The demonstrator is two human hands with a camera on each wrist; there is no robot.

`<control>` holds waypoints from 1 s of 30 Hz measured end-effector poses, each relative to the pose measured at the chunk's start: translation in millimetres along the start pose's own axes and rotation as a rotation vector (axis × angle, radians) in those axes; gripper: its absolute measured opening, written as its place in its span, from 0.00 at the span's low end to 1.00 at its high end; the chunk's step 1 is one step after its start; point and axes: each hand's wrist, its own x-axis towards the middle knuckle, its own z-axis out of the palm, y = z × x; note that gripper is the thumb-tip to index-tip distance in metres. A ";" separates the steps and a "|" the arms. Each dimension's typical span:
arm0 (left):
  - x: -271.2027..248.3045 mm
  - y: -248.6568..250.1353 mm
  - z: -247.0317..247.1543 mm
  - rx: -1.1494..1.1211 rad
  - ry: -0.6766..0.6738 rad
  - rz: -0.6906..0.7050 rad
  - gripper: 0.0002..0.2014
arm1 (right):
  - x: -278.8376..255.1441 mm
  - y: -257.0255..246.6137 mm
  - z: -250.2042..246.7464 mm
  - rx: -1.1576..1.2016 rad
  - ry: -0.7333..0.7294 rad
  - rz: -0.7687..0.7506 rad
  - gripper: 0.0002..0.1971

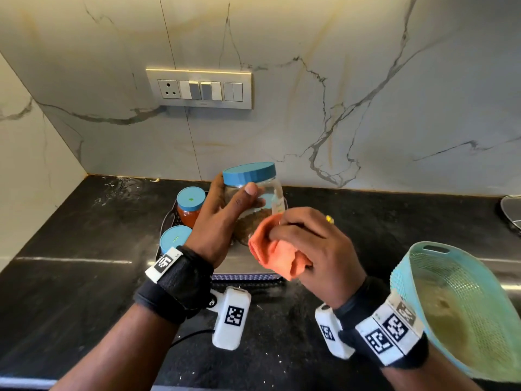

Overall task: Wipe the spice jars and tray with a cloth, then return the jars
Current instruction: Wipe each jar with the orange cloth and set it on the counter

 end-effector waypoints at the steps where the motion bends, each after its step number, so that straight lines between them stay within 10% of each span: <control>1: -1.1 -1.2 -1.6 0.013 -0.010 -0.006 0.46 | -3.5 0.8 1.0 0.008 0.011 0.009 0.16; 30: 0.3 -13.3 11.3 -0.004 -0.098 0.006 0.50 | 36.2 21.0 -22.0 0.149 0.221 0.192 0.18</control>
